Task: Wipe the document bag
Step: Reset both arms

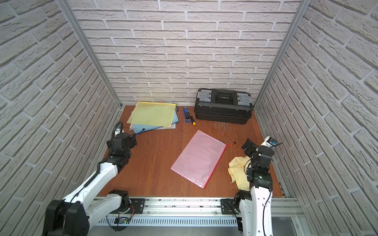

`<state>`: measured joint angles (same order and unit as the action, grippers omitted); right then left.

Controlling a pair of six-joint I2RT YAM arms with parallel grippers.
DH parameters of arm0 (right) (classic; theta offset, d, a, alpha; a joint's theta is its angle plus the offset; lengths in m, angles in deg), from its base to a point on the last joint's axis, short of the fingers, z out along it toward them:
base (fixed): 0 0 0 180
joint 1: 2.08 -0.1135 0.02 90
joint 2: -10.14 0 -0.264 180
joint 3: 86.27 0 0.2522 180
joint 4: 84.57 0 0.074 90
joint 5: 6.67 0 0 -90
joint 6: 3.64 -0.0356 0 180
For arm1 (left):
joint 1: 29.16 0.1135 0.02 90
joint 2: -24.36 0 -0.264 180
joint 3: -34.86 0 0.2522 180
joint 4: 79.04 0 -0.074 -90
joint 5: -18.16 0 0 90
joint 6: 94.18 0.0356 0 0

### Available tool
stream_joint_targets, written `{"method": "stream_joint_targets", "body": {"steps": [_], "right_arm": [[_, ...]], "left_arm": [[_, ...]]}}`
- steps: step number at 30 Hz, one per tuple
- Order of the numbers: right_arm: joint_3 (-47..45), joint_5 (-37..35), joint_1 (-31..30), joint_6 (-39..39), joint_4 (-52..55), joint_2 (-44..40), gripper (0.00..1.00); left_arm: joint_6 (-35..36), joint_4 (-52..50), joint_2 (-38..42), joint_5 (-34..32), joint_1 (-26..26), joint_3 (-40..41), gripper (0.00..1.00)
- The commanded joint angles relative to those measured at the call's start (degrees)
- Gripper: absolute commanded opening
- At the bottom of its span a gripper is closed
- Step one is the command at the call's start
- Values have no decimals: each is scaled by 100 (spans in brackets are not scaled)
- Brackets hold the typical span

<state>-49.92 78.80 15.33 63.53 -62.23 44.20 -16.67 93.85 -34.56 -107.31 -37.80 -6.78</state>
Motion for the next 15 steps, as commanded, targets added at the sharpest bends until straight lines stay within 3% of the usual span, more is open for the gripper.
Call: {"method": "stream_joint_targets", "body": {"steps": [1,3,6,9,13,15], "right_arm": [[-670,-256,-615,1105,-2478,334,100],[-1029,-387,-896,1298,-3283,909,100],[-1641,-705,-978,1087,-5260,2112,100],[-1692,-1024,-1160,1264,-6695,3410,100],[-1448,-506,-1277,1527,-8141,5050,100],[-1285,-515,-1447,1800,-8914,5926,100]], "left_arm": [[642,2049,-126,294,137,454,98],[694,2485,-258,529,267,705,98],[820,3924,-626,699,444,1219,98],[582,5163,-1242,752,758,1568,98],[537,4945,-1646,1603,916,1431,98],[691,5535,-2084,1772,867,1514,98]]}}
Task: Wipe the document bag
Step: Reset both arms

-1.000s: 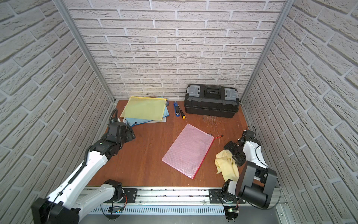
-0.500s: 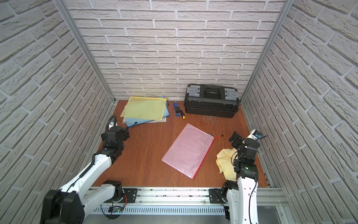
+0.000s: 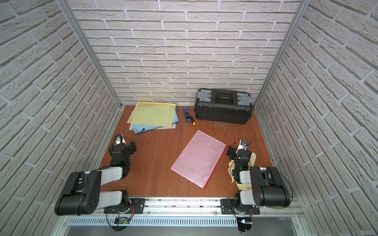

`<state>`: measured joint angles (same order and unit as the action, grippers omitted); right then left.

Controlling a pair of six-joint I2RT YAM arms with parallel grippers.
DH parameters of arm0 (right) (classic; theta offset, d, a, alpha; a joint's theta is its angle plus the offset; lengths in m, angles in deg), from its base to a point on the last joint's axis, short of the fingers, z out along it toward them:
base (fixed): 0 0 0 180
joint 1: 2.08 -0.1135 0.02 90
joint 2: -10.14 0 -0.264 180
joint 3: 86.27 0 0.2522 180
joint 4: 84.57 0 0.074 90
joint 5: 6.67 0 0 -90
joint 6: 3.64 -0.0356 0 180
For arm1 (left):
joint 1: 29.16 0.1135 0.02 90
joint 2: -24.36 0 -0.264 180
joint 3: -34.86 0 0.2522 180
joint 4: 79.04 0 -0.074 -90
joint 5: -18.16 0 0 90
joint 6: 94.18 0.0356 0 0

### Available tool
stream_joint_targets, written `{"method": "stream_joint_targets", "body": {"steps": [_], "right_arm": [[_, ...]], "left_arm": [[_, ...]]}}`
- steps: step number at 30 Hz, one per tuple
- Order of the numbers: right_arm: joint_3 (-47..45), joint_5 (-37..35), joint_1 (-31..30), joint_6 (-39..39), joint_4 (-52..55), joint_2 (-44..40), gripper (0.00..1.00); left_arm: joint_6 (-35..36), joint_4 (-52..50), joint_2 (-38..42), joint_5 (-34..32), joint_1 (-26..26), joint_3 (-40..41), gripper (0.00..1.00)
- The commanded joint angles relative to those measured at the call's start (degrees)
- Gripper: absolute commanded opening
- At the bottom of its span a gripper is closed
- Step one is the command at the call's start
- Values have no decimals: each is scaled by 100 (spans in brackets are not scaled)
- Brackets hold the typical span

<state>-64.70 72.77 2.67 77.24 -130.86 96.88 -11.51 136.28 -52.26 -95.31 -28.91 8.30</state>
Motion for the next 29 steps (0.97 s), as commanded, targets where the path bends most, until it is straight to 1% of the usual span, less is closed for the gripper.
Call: {"method": "stream_joint_targets", "body": {"steps": [1,2,3,4,5,6,7,8,9,10,11,13,15,17,20,23,26,29], "right_arm": [[284,80,-217,445,-1518,408,100],[431,31,-250,432,-734,49,100],[517,-163,-294,425,-223,-149,100],[519,-297,-314,388,-223,-81,100],[670,-329,-324,396,-465,106,100],[712,-258,-337,482,-735,346,100],[762,-201,-351,531,-628,289,100],[875,-215,-351,495,-151,128,100],[971,-212,-361,483,175,43,100],[1012,-201,-361,495,279,43,100],[1007,-203,-361,506,190,109,100],[940,-218,-374,543,-207,258,100],[984,-224,-387,535,31,174,100],[951,-218,-387,546,-129,232,100],[961,-224,-387,542,-72,216,100],[966,-218,-386,540,-81,212,100],[962,-217,-383,542,-90,216,100],[955,-214,-387,542,-94,212,100]], "left_arm": [[184,1648,-559,571,-25,73,98],[164,2047,-869,579,-25,133,98],[178,2440,-1254,629,-25,150,98],[287,2910,-1682,725,-23,111,98],[388,2962,-1800,642,-96,75,98],[310,1994,-1395,738,-86,-94,98],[321,1448,-1297,1051,-10,-323,98],[484,1266,-1463,1373,18,-571,98],[366,687,-1367,1698,147,-780,98],[197,261,-1296,1931,349,-946,98],[136,579,-1400,2097,447,-881,98],[117,500,-1352,1918,403,-866,98],[136,494,-1357,1904,396,-872,98],[159,506,-1369,1897,384,-879,98],[279,707,-1374,1605,205,-779,98],[271,593,-1380,1744,247,-844,98],[174,449,-1382,2129,431,-926,98],[170,454,-1378,2127,435,-911,98]]}}
